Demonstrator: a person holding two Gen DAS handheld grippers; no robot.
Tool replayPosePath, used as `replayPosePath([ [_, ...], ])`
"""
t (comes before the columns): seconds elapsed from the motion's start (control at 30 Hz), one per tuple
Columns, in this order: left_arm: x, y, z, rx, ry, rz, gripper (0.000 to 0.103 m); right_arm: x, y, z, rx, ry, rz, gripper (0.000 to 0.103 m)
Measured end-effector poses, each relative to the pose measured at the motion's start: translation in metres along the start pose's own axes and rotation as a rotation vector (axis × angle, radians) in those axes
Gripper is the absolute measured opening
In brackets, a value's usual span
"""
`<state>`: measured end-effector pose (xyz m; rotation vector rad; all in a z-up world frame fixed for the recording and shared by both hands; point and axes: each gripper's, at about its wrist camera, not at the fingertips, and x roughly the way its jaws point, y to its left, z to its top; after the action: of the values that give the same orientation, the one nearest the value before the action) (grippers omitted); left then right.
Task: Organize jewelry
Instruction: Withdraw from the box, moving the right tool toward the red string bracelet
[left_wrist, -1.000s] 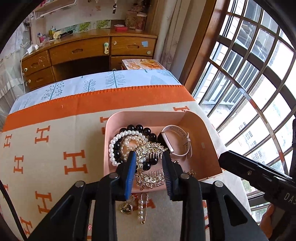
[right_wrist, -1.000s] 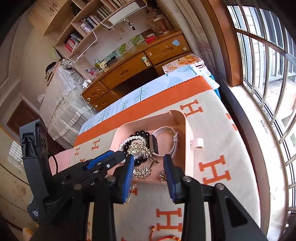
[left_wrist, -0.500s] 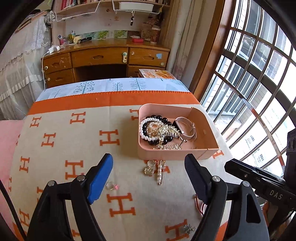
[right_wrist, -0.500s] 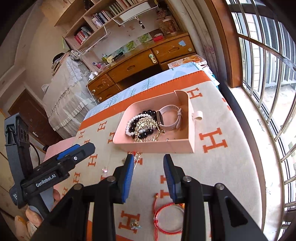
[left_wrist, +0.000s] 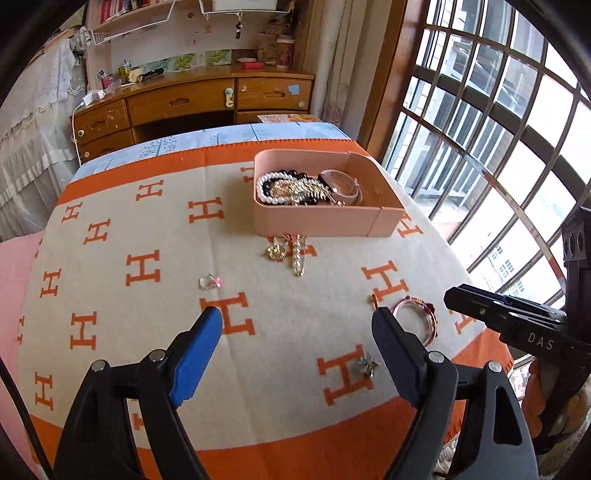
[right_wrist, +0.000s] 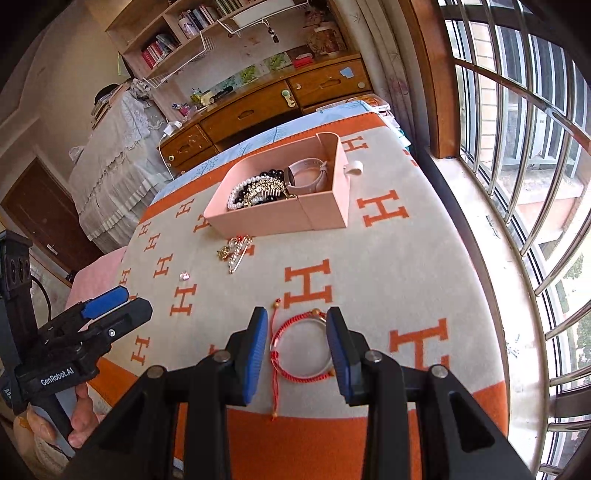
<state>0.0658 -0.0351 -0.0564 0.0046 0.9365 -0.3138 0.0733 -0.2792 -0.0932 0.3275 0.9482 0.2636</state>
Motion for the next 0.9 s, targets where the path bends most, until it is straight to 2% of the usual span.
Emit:
replayPosePath([
  [0.2,0.021,-0.027,-0.024,0.074,0.082,-0.038,0.082,0.001,-0.015,-0.018,0.01,0.027,-0.017,0.033],
  [0.43,0.04,-0.051,-0.038,0.134,0.095,-0.028,0.081,0.012,-0.025,-0.03,0.021,0.057,-0.024,0.033],
  [0.53,0.043,-0.054,-0.038,0.142,0.089,-0.025,0.073,0.014,-0.024,-0.031,-0.002,0.053,-0.044,0.033],
  [0.67,0.052,-0.055,-0.038,0.137,0.125,-0.037,0.05,0.018,-0.022,-0.027,-0.04,0.032,-0.07,0.033],
  [0.8,0.058,-0.058,-0.04,0.144,0.136,-0.035,0.044,0.027,-0.017,-0.023,-0.085,0.031,-0.097,0.033],
  [0.87,0.058,-0.059,-0.04,0.148,0.135,-0.038,0.037,0.032,-0.011,-0.023,-0.13,0.029,-0.126,0.033],
  [0.9,0.059,-0.059,-0.04,0.149,0.134,-0.038,0.034,0.033,-0.007,-0.024,-0.156,0.019,-0.143,0.029],
])
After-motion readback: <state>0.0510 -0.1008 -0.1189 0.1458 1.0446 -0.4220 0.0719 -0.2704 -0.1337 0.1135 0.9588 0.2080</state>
